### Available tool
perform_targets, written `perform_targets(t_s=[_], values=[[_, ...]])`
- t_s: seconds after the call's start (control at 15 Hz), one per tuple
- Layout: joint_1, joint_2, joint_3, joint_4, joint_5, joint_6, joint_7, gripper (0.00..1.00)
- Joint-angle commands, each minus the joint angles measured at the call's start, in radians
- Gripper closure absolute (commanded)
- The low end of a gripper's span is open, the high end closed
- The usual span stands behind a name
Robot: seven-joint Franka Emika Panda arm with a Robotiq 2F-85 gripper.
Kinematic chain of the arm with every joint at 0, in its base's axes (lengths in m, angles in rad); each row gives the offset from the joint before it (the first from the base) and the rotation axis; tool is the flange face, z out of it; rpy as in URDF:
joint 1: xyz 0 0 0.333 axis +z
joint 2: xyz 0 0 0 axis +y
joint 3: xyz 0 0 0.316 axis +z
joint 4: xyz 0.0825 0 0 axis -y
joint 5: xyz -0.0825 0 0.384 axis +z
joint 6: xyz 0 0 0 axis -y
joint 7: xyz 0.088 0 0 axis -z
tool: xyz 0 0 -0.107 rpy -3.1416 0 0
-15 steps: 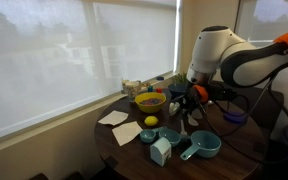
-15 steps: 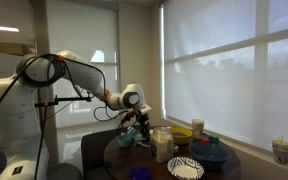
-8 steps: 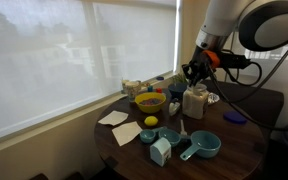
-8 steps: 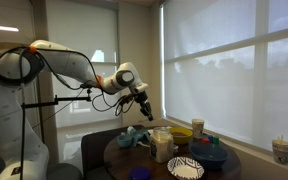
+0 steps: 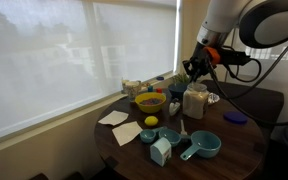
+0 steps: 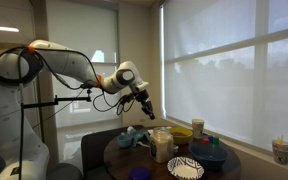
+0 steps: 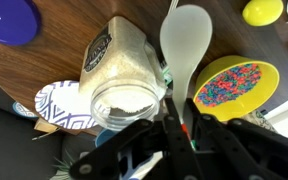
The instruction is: Pick up a white plastic spoon on the right and put it in the sugar jar
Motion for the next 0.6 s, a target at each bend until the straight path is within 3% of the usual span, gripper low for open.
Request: perform_targets(t_s=[0.0, 0.27, 0.53], values=[[-0.053, -0.023, 0.006, 0.045, -0.130, -0.031, -0.009, 0.97], [-0.110, -0.030, 0.013, 0.035, -0.344, -0.018, 0.012, 0.97], [-0.107, -0.014, 0.021, -0.003, -0.484, -0.034, 0.095, 0.97]])
